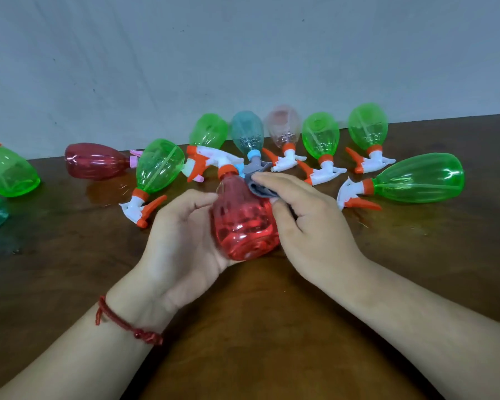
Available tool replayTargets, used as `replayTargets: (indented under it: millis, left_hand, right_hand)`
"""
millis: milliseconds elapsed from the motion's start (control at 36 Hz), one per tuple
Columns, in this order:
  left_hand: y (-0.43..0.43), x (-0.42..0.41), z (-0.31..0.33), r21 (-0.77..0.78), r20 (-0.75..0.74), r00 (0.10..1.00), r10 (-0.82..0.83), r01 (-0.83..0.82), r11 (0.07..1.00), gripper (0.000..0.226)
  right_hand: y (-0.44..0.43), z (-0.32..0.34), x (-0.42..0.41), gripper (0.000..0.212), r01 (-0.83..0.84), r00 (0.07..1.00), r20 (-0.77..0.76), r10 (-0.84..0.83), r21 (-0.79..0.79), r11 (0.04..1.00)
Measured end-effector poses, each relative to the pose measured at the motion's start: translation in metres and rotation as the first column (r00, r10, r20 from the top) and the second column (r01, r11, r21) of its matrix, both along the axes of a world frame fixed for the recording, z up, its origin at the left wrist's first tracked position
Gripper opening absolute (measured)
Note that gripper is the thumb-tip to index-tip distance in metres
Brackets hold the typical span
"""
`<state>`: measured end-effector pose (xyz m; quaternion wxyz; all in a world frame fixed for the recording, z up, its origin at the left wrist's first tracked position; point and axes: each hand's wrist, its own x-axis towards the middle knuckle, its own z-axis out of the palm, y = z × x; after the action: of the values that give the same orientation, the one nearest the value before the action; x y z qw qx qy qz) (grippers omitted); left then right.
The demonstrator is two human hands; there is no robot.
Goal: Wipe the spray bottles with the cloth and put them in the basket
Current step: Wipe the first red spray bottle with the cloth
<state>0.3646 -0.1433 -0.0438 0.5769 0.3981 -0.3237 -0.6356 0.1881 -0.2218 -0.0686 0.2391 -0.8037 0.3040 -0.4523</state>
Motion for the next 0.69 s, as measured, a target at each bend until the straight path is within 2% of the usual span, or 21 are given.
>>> replayTargets:
  millis: [83, 222, 333, 444, 556, 639, 694]
  left_hand:
    - [0.003, -0.001, 0.003, 0.018, -0.056, 0.998, -0.037, 0.038, 0.999, 0.052]
    - [0.005, -0.011, 0.007, -0.065, 0.109, 0.992, 0.071, -0.064, 0.996, 0.050]
    - [0.007, -0.018, 0.011, -0.025, 0.107, 0.991, 0.077, -0.074, 0.997, 0.053]
    - [0.006, -0.019, 0.008, 0.013, 0.134, 0.988, 0.080, -0.082, 0.997, 0.050]
    - [0.002, -0.016, 0.004, 0.035, 0.107, 0.978, 0.179, -0.183, 0.982, 0.058]
    - [0.000, -0.019, 0.008, 0.045, 0.090, 0.976, 0.197, -0.202, 0.978, 0.048]
    - [0.001, -0.016, 0.010, 0.041, 0.023, 0.981, 0.193, -0.193, 0.980, 0.040]
  right_hand:
    - [-0.005, 0.001, -0.002, 0.044, 0.027, 0.999, 0.019, -0.027, 0.026, 0.999]
    - [-0.004, 0.005, -0.002, 0.040, 0.026, 0.993, 0.109, -0.041, 0.143, 0.989]
    - [0.001, 0.003, 0.000, 0.040, -0.014, 0.992, 0.124, -0.010, 0.195, 0.981]
    - [-0.003, 0.005, -0.001, 0.040, 0.041, 0.990, 0.128, -0.061, 0.152, 0.987]
    - [-0.004, 0.010, -0.005, 0.044, 0.100, 0.977, 0.181, -0.109, 0.059, 0.993]
    - [0.001, 0.008, -0.004, 0.049, 0.023, 0.993, 0.121, -0.012, -0.087, 0.996]
    - [0.004, 0.003, -0.001, 0.048, -0.075, 0.995, 0.059, 0.083, -0.123, 0.990]
